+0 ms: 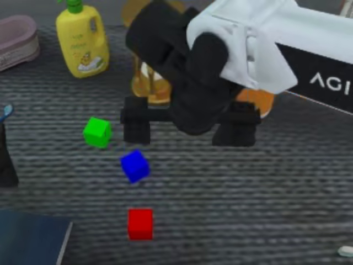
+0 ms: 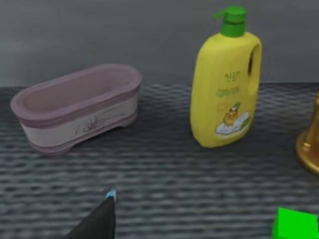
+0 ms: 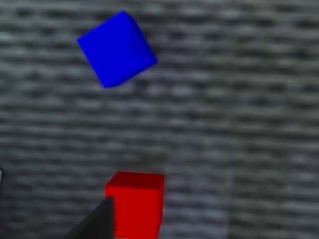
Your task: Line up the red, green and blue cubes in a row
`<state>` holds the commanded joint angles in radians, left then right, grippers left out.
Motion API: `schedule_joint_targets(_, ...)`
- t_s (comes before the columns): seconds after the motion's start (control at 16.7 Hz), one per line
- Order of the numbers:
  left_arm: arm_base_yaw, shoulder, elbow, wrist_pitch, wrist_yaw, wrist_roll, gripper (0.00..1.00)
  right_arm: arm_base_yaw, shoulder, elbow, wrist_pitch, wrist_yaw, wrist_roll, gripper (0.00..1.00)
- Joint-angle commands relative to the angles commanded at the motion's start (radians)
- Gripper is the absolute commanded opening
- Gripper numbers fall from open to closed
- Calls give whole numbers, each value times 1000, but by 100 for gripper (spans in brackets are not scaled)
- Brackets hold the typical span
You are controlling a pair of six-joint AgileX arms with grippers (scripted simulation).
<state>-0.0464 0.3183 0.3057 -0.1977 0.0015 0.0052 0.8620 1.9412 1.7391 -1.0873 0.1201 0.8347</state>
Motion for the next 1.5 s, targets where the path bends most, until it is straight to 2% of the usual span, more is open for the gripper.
schedule_joint_targets(0.3,-59,480,387,-248,2,10,100,-210,-521,-413,232,54,-219,100)
schedule_joint_targets(0.6,-120,1037,795,-525,1,22,100,-450,-1086,-916,501,57,-462,100)
schedule_joint_targets(0.78,-155,1336,1020,-678,-1,28,100,-582,-1380,-1194,663,31,-593,100)
schedule_joint_targets(1.08,-201,1700,1333,-877,-1,35,100,-749,-1720,-1542,907,-46,-751,100)
schedule_joint_targets(1.32,-223,1873,1502,-965,1,37,100,-833,-1892,-1703,1050,-103,-821,100)
schedule_joint_targets(1.5,-229,1919,1546,-987,2,38,100,-852,-1941,-1739,1087,-120,-835,100)
